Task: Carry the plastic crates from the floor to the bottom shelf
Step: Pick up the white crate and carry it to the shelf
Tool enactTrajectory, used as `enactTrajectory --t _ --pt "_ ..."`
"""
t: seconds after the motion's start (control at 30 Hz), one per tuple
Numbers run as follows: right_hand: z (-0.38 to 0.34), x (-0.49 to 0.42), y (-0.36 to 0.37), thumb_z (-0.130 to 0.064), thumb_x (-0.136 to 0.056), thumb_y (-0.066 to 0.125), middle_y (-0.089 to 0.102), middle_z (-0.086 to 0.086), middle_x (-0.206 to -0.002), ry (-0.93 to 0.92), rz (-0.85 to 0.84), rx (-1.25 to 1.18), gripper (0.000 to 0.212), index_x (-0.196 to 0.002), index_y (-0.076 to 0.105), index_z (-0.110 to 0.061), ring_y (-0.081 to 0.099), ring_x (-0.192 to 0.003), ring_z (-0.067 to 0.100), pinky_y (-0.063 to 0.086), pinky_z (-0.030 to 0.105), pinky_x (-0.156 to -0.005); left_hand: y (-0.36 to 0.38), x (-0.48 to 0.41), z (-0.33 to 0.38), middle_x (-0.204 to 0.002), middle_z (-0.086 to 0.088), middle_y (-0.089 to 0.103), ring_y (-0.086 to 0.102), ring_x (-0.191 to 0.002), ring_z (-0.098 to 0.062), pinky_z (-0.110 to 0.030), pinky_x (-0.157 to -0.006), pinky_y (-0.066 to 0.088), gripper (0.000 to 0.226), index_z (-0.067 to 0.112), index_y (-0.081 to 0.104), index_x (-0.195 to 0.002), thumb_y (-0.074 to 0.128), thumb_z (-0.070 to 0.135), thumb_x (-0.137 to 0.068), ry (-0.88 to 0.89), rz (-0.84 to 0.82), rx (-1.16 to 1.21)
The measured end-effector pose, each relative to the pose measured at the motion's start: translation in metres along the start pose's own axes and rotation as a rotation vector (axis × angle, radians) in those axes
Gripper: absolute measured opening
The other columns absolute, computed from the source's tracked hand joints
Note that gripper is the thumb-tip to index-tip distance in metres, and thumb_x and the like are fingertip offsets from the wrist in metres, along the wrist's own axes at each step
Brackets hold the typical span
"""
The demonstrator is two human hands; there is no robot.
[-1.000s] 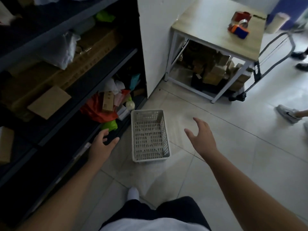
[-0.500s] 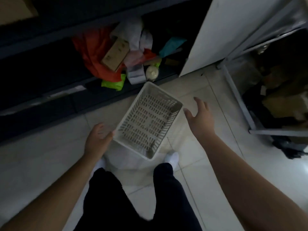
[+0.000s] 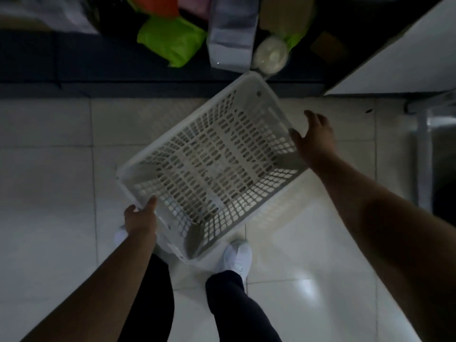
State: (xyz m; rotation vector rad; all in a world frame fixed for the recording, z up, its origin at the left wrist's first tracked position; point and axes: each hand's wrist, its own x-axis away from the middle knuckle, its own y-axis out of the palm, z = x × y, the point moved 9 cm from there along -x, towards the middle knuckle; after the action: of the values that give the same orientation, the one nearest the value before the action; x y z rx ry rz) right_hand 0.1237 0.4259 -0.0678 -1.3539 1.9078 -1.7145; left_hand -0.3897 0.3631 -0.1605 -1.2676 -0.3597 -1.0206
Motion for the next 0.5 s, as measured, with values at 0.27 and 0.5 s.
enactTrajectory --t 0.27,0.5 --pt "0.008 -0.065 0.078 -0.029 -0.095 0.05 0.06 0.019 -0.125 0.072 -0.057 -0.009 0.038 -0.13 0.046 -0.015 0.059 -0.112 0.039 0.043 0.036 -0.083 0.018 -0.056 -0.031 -0.069 0.002 0.065 0.06 -0.057 -0.018 -0.016 -0.039 0.036 0.03 0.008 0.069 -0.083 0.06 0.035 -0.092 0.089 0.059 0.019" --pt "-0.042 -0.011 0.062 -0.021 -0.093 0.04 0.059 0.014 -0.093 -0.039 -0.066 0.003 0.018 -0.11 0.043 -0.016 0.053 -0.07 0.03 0.034 0.03 -0.061 -0.08 -0.044 -0.011 -0.063 -0.008 0.059 0.055 -0.053 -0.023 -0.03 -0.053 0.046 0.023 0.016 0.056 -0.067 0.06 0.026 -0.087 0.097 0.165 0.289"
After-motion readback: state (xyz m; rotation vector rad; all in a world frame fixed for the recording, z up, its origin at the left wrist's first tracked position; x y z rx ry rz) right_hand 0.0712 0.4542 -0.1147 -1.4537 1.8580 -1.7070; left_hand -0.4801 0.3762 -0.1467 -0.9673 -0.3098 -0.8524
